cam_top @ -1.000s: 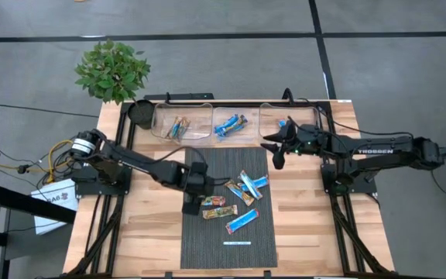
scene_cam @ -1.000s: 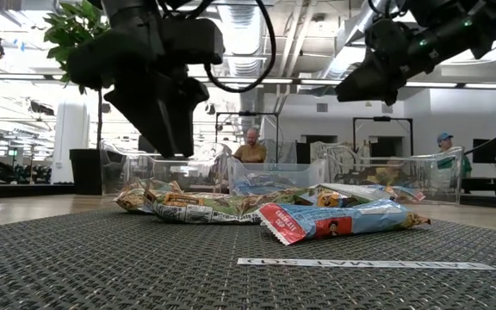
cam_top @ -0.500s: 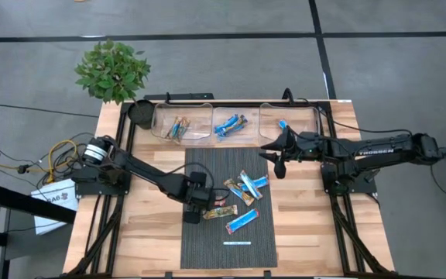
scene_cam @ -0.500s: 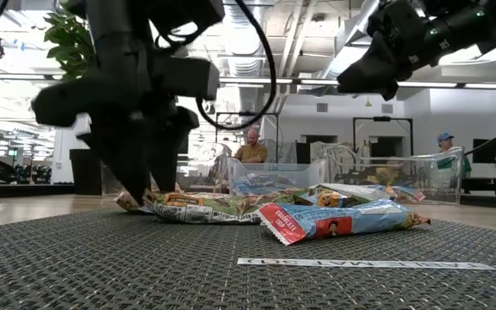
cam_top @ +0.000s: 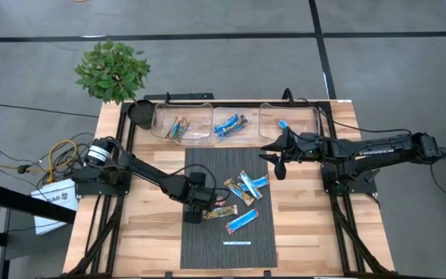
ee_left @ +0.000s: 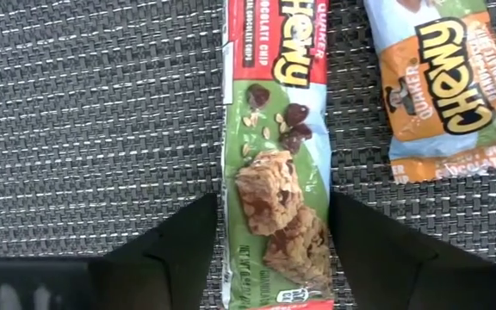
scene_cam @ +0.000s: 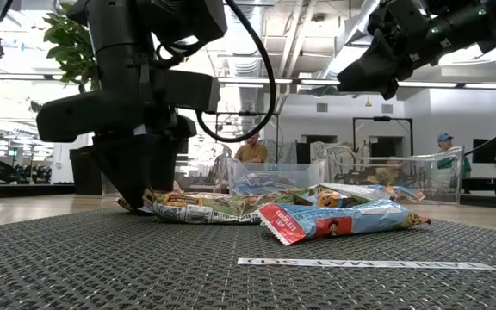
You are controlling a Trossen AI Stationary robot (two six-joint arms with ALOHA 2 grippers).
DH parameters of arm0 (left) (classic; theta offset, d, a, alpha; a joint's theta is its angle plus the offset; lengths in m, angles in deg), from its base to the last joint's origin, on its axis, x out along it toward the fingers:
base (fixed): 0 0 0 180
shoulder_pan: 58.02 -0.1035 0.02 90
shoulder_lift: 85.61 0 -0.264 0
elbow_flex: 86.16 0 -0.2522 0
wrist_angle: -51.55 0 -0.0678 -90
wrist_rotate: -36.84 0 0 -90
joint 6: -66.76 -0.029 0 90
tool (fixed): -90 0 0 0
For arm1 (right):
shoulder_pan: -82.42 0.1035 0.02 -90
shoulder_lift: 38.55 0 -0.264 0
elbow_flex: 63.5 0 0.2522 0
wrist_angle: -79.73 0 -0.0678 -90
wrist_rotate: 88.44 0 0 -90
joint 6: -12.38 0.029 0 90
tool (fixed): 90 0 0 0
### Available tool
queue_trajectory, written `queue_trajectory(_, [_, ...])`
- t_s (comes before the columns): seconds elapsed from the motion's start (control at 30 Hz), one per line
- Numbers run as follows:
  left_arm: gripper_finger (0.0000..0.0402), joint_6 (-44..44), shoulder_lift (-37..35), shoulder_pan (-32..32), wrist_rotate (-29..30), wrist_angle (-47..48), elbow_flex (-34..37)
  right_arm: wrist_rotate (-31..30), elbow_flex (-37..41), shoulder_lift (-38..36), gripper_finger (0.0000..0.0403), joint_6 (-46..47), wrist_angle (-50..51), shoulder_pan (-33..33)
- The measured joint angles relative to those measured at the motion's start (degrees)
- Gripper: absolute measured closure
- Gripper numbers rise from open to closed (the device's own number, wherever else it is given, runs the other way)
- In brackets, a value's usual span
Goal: Pick and place Granola Bars by type
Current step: Put the red granola bar into the right transparent bin
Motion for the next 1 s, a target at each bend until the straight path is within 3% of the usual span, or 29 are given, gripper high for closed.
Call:
queue_trajectory(0.37, [0.0311,0.60,0.04,0.00,-0.02,-0.52,0.09,0.02,0.00,0.00,0.0269,0.02,0.02,0.00])
queue_trajectory(0.6, [0.0360,2.85,0.22,-0.02,0.87,-0.89,-0.52,0.11,-0.02,0.00,0.0269,1.21,0.02,0.00])
queue_trajectory(0.8, [0.0375,2.88,0.33,-0.02,6.04,0.45,-5.17,0.13,-0.01,0.00,0.0270,3.03,0.02,0.00])
queue_trajectory(1.0, [0.0373,3.05,0.31,-0.57,16.90,3.04,-10.92,0.13,-0.02,0.00,0.0270,4.82,-0.05,0.00])
